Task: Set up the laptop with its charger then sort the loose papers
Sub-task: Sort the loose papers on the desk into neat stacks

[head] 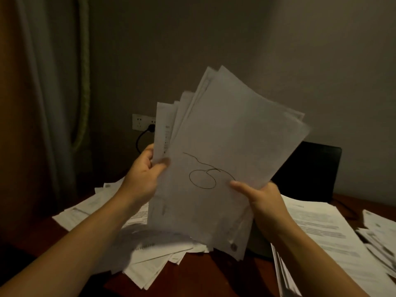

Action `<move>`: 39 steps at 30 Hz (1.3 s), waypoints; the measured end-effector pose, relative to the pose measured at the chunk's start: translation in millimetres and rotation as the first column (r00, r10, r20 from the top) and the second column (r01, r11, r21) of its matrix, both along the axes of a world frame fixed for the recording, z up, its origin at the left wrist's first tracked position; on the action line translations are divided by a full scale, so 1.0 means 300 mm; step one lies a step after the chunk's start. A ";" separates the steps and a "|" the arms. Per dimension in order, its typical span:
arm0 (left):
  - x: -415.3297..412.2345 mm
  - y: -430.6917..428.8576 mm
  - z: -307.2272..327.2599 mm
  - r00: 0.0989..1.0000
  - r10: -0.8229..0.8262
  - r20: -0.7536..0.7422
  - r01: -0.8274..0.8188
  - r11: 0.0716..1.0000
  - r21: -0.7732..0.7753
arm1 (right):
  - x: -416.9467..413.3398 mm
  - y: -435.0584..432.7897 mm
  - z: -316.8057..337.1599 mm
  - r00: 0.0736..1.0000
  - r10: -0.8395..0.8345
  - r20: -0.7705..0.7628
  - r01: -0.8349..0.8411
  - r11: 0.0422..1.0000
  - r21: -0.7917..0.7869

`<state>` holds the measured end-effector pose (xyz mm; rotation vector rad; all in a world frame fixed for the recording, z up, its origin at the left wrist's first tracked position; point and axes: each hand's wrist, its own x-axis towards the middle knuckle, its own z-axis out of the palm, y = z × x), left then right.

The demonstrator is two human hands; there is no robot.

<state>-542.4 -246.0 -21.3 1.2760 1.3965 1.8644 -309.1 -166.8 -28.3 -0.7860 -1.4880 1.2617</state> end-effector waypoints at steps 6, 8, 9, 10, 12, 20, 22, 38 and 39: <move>0.022 -0.002 -0.041 0.999 -0.022 -0.042 0.020 0.999 -0.030 | -0.016 -0.001 -0.021 0.996 -0.019 -0.083 0.021 1.000 0.022; 0.027 -0.002 -0.020 0.998 -0.017 -0.059 0.017 1.000 -0.002 | -0.020 0.009 -0.003 0.998 -0.017 -0.067 0.020 0.999 0.049; 0.033 -0.004 -0.008 0.998 -0.017 -0.060 0.018 1.000 0.019 | -0.020 0.014 0.005 0.998 -0.009 -0.060 0.012 0.998 0.059; 0.035 -0.006 -0.003 0.999 -0.021 -0.047 0.023 0.999 0.039 | -0.022 0.022 0.009 0.999 -0.001 -0.054 0.005 0.997 0.071; 0.041 -0.017 -0.006 0.999 -0.023 0.031 0.021 0.998 0.062 | -0.025 0.024 0.006 1.000 0.001 -0.029 0.002 0.996 0.087; 0.045 -0.022 -0.123 0.995 -0.038 0.089 0.048 0.992 -0.116 | -0.034 0.000 -0.080 0.997 0.063 -0.037 -0.065 0.996 -0.062; 0.055 -0.019 -0.136 1.000 -0.010 0.026 0.014 0.987 -0.160 | -0.031 -0.004 -0.070 0.999 0.047 0.017 -0.046 0.998 -0.047; 0.222 0.044 -0.155 0.984 -0.179 0.006 0.167 0.899 -0.406 | 0.225 0.056 -0.090 0.930 -0.056 0.364 0.087 0.994 -0.071; 0.247 0.057 -0.157 0.982 -0.190 -0.004 0.171 0.893 -0.417 | 0.257 0.063 -0.094 0.914 -0.089 0.396 0.122 0.991 -0.059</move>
